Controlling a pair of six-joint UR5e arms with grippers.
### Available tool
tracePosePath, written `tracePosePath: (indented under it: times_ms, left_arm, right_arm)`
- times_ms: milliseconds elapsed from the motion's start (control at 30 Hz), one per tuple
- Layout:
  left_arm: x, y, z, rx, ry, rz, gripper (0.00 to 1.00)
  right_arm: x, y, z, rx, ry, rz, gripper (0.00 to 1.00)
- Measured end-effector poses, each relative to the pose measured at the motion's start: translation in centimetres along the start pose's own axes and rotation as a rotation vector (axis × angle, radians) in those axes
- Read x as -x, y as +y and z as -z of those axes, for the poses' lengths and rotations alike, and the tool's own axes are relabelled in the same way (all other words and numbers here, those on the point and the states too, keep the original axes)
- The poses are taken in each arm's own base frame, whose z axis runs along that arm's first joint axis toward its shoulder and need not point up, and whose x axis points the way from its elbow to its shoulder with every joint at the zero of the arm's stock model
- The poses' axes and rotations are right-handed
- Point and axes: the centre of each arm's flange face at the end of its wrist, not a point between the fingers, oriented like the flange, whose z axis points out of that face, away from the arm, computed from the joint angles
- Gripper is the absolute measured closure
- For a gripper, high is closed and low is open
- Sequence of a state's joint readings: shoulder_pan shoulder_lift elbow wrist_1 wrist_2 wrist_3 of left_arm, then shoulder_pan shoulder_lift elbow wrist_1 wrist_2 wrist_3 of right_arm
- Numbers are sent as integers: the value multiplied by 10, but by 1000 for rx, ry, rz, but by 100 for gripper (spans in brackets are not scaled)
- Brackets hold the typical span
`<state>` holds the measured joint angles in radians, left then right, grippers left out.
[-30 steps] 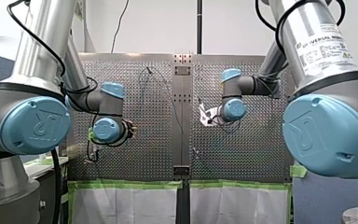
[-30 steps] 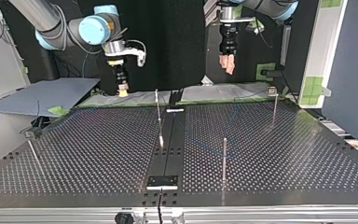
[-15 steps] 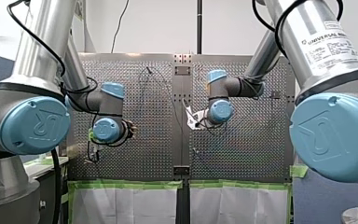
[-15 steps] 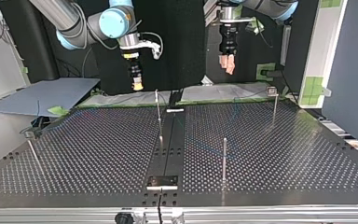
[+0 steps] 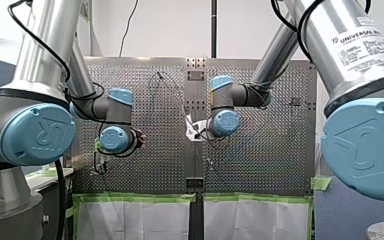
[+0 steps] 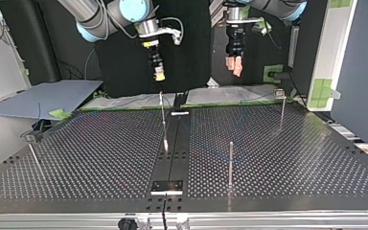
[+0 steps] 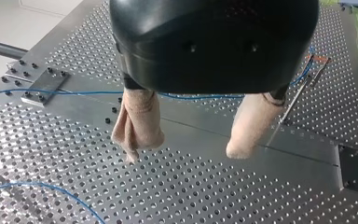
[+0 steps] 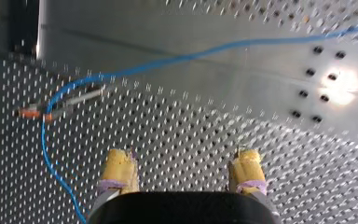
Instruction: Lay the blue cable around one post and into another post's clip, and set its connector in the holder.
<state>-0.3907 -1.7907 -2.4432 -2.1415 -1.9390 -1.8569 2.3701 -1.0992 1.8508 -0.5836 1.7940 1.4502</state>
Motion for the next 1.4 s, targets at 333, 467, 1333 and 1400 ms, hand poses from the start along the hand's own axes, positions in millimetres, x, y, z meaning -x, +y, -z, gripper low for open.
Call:
tracePosePath:
  times_ms: [333,467,1333,1400]
  left_arm:
    - [0,2,-1,6,3,-8,0]
    - [0,2,-1,9,6,-15,0]
    - [0,2,-1,3,4,18,0]
    - [0,2,-1,3,5,18,0]
  right_arm:
    - [20,-14,20,-47,19,-34,1]
    - [27,-2,18,-46,12,-63,1]
    - [50,11,-2,-54,65,-5,1]
    - [48,5,-2,-62,81,-2,1]
